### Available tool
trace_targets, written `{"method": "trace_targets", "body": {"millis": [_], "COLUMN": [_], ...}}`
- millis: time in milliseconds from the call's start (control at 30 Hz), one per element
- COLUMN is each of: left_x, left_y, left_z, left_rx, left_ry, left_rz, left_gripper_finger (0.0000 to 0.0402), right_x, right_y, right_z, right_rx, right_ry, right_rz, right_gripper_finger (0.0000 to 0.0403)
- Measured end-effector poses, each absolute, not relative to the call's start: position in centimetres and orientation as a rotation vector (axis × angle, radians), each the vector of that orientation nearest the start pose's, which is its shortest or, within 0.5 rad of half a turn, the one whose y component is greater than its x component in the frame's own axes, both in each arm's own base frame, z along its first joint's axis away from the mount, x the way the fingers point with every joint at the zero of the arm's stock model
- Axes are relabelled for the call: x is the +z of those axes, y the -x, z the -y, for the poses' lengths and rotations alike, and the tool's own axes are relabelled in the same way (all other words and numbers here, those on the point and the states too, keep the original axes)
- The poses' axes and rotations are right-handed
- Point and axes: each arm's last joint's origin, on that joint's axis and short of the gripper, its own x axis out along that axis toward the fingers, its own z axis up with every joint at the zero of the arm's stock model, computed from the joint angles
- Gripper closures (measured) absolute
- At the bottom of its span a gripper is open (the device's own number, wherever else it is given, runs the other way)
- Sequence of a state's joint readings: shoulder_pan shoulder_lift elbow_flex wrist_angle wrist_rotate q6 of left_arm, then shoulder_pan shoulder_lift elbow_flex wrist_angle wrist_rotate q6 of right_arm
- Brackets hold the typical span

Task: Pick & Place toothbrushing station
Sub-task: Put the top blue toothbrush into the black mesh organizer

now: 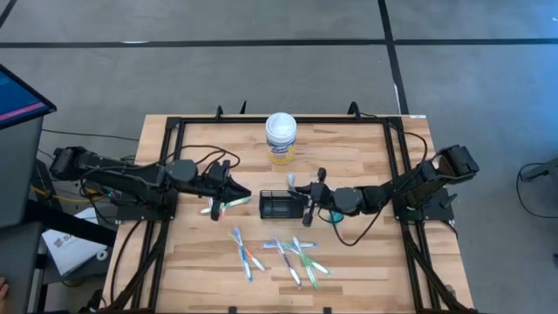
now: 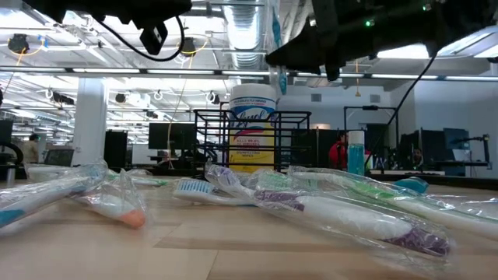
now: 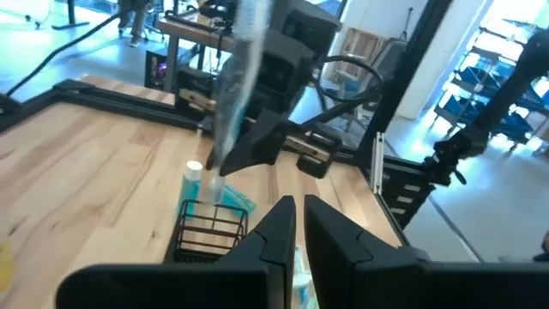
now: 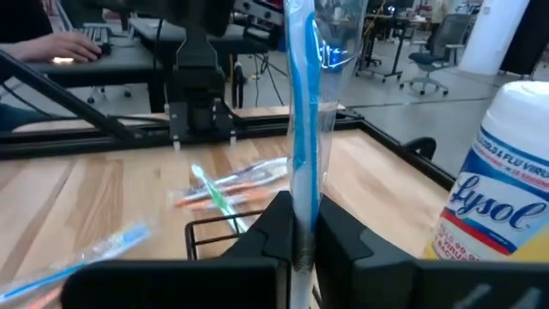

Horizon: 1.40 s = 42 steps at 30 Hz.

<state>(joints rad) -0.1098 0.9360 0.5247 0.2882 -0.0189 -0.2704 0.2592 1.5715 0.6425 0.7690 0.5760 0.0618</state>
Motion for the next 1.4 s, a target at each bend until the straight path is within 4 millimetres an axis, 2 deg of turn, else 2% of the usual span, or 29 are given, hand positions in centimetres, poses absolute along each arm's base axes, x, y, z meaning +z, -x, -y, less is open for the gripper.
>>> {"method": "trace_targets", "body": {"millis": [400, 600, 933, 1100, 1400], "left_x": [24.9, 23.7, 22.4, 22.0, 21.8], "left_y": [-21.6, -22.8, -24.0, -24.3, -24.4], "left_z": [2.9, 3.1, 3.3, 3.3, 3.3], "left_rx": [-0.035, -0.031, -0.027, -0.025, -0.025], "left_ry": [0.221, 0.217, 0.213, 0.212, 0.211], "left_rz": [-0.180, -0.217, -0.244, -0.259, -0.266], "left_gripper_finger": [0.0380, 0.0380, 0.0380, 0.0380, 0.0380], "right_x": [17.5, 17.3, 14.3, 14.2, 14.2], "right_y": [-28.3, -28.5, -29.4, -29.5, -29.5], "right_z": [-5.3, -5.1, -5.3, -5.0, -5.0], "right_rx": [-0.339, -0.348, -0.345, -0.357, -0.359], "right_ry": [-0.039, -0.053, -0.069, -0.073, -0.067], "right_rz": [-0.099, -0.096, -0.115, -0.115, -0.117], "right_gripper_finger": [0.0387, 0.0387, 0.0386, 0.0386, 0.0364]}}
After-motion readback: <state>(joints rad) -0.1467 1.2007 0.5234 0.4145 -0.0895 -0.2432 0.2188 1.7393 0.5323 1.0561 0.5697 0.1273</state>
